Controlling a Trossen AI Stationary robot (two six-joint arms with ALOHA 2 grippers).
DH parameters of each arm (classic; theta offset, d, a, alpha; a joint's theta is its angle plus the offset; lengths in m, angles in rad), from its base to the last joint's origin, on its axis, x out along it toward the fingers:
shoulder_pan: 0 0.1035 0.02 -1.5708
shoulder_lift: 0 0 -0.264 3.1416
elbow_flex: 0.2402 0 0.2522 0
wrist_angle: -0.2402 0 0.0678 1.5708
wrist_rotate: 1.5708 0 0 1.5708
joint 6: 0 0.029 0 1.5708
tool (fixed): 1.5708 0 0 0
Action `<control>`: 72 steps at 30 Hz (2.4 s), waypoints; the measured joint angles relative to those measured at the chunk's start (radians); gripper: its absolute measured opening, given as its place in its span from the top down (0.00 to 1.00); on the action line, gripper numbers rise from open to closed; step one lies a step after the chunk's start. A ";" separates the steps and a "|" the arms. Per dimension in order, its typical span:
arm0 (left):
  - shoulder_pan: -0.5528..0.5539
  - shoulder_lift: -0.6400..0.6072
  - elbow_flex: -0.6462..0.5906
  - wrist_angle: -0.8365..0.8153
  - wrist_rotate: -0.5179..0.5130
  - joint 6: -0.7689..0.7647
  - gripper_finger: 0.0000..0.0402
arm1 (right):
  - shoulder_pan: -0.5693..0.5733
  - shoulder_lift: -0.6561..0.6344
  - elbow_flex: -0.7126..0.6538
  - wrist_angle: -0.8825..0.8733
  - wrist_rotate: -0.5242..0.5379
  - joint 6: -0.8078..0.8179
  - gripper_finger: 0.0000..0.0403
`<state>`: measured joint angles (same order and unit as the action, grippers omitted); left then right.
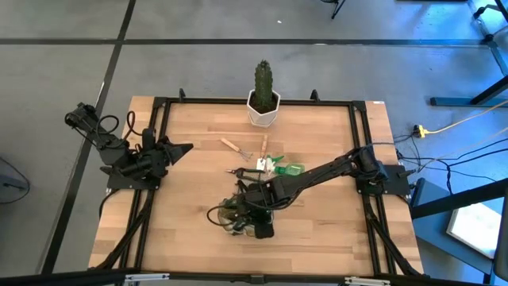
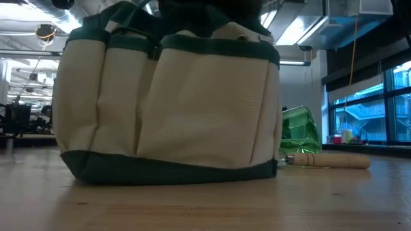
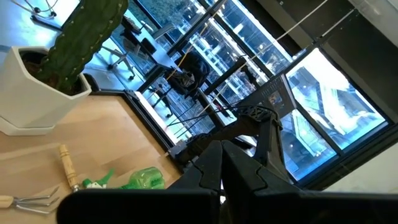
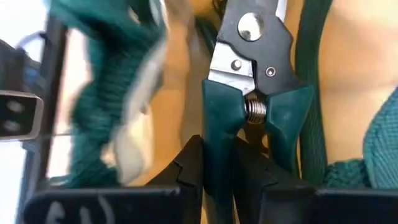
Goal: Pick & Place Garden tools in Gardening bag
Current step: Put the shear scissors into the gardening bag, then put the spray bottle into the gardening bag
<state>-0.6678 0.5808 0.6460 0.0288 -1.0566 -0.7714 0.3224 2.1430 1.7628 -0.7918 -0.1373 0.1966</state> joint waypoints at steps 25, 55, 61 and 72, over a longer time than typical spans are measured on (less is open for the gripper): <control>0.000 0.000 0.000 0.002 0.004 0.018 1.00 | 0.000 0.066 0.002 -0.016 -0.016 -0.022 0.87; 0.000 0.000 0.000 0.028 0.039 0.019 0.99 | 0.007 0.062 0.257 -0.218 0.062 -0.074 0.47; 0.000 0.000 0.000 0.032 0.077 0.017 1.00 | 0.008 0.063 0.320 -0.333 0.092 -0.074 0.46; 0.000 0.000 0.000 0.035 0.082 0.050 0.99 | 0.001 0.062 0.511 -0.649 0.111 0.000 0.46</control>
<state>-0.6678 0.5808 0.6460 0.0643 -0.9741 -0.7212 0.3231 2.2047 2.2734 -1.4410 -0.0268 0.1962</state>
